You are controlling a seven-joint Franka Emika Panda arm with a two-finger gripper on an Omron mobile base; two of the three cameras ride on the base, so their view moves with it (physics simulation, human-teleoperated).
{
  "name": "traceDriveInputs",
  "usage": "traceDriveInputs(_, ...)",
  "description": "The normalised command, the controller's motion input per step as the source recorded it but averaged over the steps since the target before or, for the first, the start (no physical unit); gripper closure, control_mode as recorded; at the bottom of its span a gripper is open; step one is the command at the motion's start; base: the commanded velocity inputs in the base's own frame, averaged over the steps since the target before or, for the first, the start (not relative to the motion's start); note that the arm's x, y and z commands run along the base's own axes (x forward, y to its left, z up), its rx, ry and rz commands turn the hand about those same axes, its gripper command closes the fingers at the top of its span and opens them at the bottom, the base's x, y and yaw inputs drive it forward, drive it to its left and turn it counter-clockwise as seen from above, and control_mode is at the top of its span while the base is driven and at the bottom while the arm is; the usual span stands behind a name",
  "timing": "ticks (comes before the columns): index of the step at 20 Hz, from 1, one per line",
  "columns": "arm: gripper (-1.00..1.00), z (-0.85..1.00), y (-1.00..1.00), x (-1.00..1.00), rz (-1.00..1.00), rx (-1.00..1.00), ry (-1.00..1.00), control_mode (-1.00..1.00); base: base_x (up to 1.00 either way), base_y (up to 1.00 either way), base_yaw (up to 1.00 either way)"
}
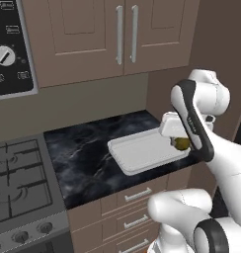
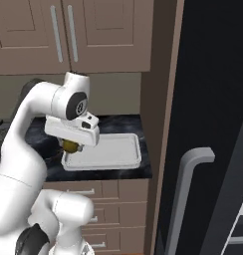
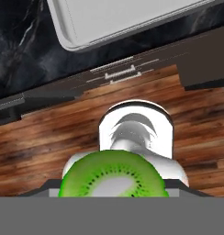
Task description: Pick up both kiwis from the fridge and place them inside the tupperware on the counter.
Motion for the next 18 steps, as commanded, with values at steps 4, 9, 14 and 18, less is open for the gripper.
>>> traceDriveInputs(4,1.00,-0.28,0.00,0.67,0.00,0.00,0.00,-1.00,0.00,0.00,0.00)
traceDriveInputs(9,1.00,-0.51,0.00,0.59,0.00,0.00,0.00,-1.00,0.00,0.00,0.00)
traceDriveInputs(14,1.00,-0.57,0.00,0.49,0.00,0.00,0.00,-1.00,0.00,0.00,0.00)
traceDriveInputs(18,1.00,-0.49,0.00,0.46,0.00,0.00,0.00,-1.00,0.00,0.00,0.00)
